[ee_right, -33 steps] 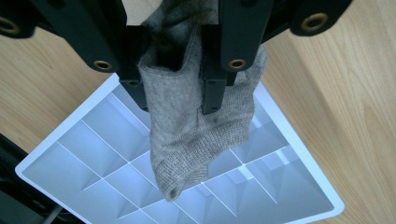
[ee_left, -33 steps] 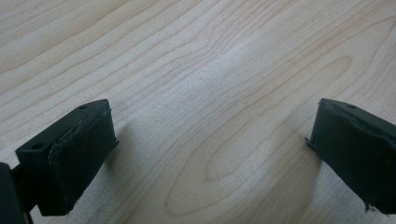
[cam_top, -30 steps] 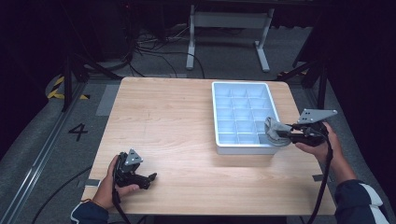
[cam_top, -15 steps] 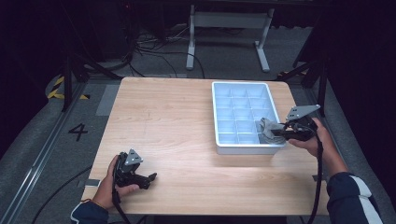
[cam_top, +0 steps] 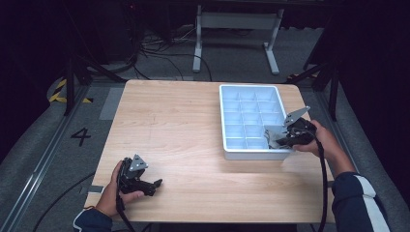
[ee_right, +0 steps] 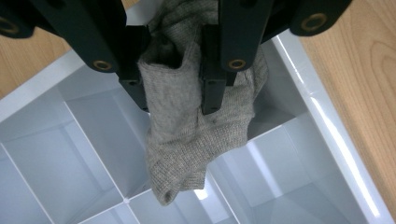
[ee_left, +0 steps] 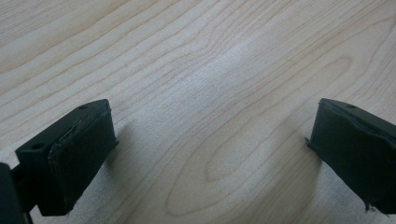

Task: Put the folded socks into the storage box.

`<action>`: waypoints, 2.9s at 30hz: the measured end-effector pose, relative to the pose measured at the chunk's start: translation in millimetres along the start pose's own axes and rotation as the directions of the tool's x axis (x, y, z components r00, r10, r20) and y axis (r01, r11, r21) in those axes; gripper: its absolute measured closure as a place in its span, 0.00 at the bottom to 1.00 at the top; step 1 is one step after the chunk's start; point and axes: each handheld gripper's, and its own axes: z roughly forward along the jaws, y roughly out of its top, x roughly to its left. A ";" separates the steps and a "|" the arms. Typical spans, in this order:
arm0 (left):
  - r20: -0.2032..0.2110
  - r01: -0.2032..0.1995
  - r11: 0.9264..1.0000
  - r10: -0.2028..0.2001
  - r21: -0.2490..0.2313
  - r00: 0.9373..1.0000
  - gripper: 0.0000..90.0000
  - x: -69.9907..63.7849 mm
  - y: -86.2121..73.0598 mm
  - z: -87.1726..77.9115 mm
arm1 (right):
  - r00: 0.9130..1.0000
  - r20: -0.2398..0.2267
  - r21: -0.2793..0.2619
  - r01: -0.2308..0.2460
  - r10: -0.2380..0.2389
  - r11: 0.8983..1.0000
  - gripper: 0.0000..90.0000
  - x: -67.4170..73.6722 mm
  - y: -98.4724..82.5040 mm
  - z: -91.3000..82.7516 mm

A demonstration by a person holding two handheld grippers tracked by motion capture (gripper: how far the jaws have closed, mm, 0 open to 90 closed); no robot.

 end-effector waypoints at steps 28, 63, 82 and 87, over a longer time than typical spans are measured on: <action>0.000 0.000 1.000 0.000 0.000 1.000 0.01 0.0 0.0 0.0 | 1.000 -0.024 0.056 -0.007 0.008 0.998 0.63 1.0 12.1 -7.8; 0.010 0.008 1.000 -0.008 0.003 1.000 0.00 -0.4 0.1 0.3 | 0.994 -0.108 0.277 0.008 0.023 0.961 0.88 0.7 22.5 29.0; 0.010 0.008 1.000 -0.008 0.003 1.000 0.00 -0.5 0.1 0.3 | 0.991 -0.107 0.274 -0.044 0.076 0.961 0.87 0.2 17.7 35.0; 0.010 0.008 1.000 -0.008 0.003 1.000 0.00 -0.4 0.1 0.3 | 0.991 -0.114 0.266 -0.034 0.066 0.963 0.86 0.1 16.8 33.8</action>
